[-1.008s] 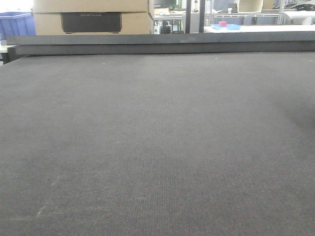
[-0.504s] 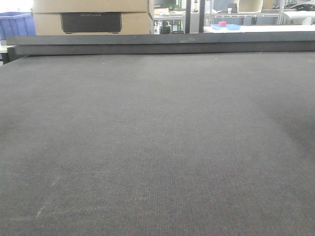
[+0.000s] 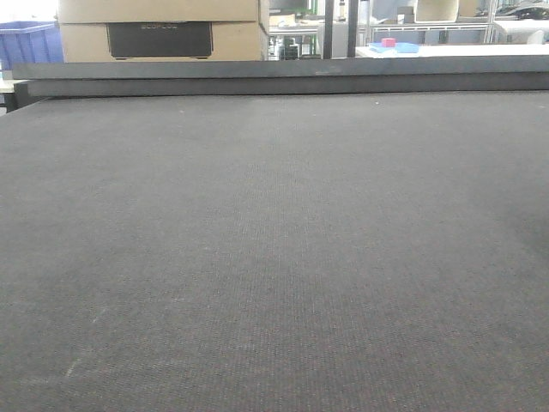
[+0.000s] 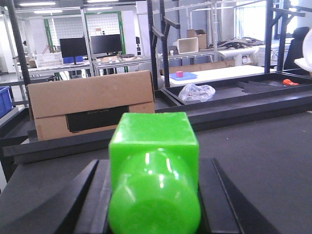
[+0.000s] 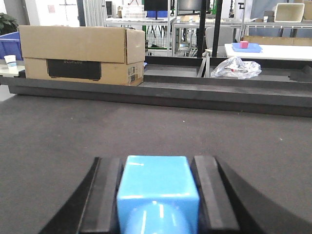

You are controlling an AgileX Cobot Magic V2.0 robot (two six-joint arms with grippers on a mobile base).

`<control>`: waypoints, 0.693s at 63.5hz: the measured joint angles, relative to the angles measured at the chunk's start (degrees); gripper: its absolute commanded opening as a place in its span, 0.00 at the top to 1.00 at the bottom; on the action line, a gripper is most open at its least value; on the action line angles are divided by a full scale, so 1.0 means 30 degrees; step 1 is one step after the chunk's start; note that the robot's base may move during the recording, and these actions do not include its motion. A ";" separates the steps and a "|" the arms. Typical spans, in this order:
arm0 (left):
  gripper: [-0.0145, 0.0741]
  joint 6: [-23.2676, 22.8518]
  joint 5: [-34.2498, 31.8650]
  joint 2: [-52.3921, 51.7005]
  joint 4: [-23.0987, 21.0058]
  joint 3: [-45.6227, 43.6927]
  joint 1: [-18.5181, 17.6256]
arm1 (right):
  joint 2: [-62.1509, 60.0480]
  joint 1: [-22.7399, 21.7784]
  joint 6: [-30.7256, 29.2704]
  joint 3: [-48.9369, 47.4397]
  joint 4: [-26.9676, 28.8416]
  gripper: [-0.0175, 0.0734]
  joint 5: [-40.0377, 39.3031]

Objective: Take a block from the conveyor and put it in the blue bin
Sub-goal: 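Lift both held bricks up off the conveyor belt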

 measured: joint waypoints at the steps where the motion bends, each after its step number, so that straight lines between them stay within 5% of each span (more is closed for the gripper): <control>1: 0.96 0.0000 0.0085 -0.0191 0.0000 0.0085 0.0009 | -0.0127 0.0000 0.0000 0.0061 0.0000 0.99 0.0000; 44: 0.96 0.0000 0.0180 -0.3855 -0.0220 0.2814 0.0081 | -0.1338 0.0000 0.0000 0.0530 -0.0085 0.99 0.0040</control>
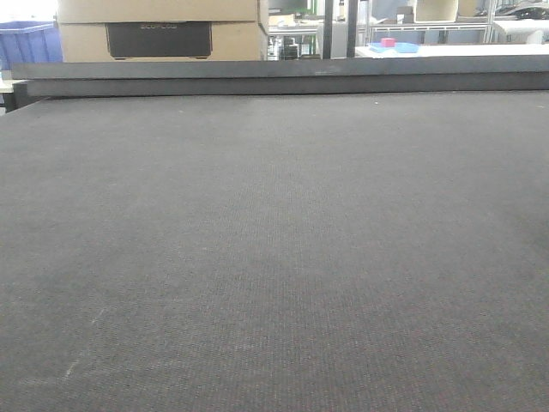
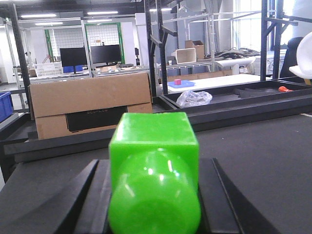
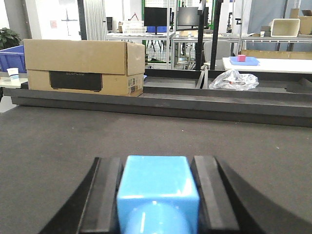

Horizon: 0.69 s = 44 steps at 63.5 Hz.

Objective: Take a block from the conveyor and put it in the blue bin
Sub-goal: 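Lift both held bricks up off the conveyor belt, then drive the base away from the conveyor holding both bricks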

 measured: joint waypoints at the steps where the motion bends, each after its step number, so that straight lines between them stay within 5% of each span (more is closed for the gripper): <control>1: 0.96 0.0000 0.0000 0.0000 0.0000 0.0000 0.0000 | 0.0000 0.0000 0.0000 0.0000 0.0000 0.99 0.0000; 44: 0.96 0.0045 0.0000 0.0000 -0.0032 0.0000 0.0000 | 0.0000 0.0000 0.0000 0.0000 0.0000 0.99 -0.0040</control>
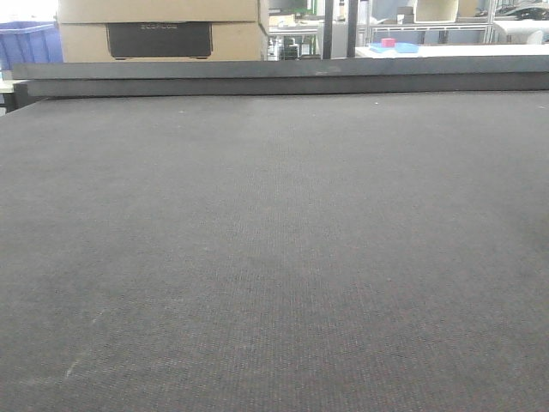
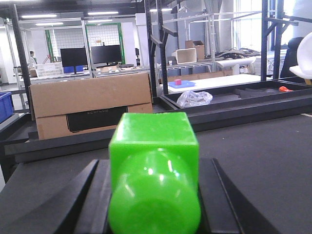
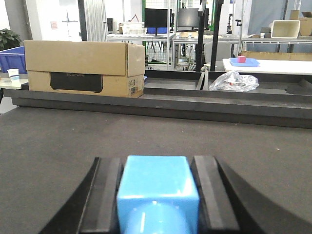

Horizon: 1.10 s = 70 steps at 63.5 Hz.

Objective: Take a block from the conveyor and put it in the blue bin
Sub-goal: 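Drive the base away from the conveyor holding both bricks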

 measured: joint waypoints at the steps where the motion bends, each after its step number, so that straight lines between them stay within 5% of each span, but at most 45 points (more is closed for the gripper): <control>1: 0.96 0.0000 0.0000 0.0000 0.0000 0.0000 0.0000 | 0.0000 0.0000 0.0000 0.0000 0.0000 0.99 0.0000; 70: 0.96 0.0000 -0.0039 0.0000 0.0000 0.0000 0.0000 | 0.0000 0.0000 0.0000 0.0051 0.0000 0.99 -0.0039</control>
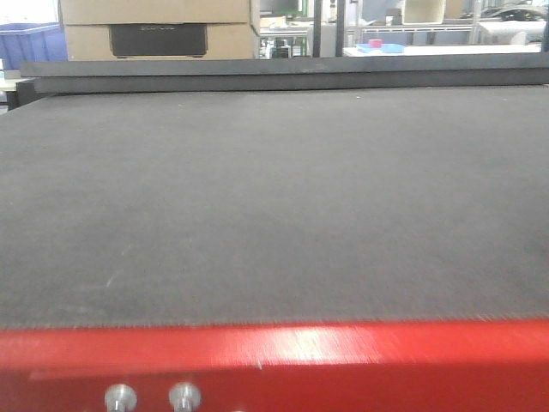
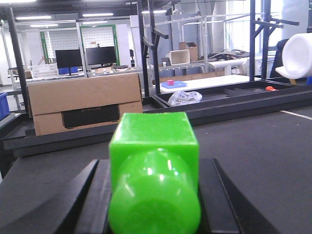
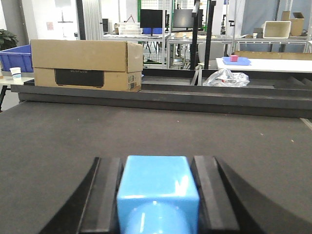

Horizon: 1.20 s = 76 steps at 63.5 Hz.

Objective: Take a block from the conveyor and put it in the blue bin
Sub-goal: 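Drive the base away from the conveyor holding both bricks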

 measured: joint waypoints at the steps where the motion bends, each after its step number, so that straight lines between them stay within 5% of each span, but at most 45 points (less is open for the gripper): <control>1: 0.96 0.0000 0.0000 0.0000 0.0000 0.0000 0.0000 | 0.0000 0.0000 0.0000 0.0000 0.0000 0.99 0.0000; 76: 0.96 0.0000 -0.0108 -0.0061 0.0000 0.0000 0.0000 | 0.0000 0.0000 -0.0009 0.0000 0.0000 0.99 -0.0034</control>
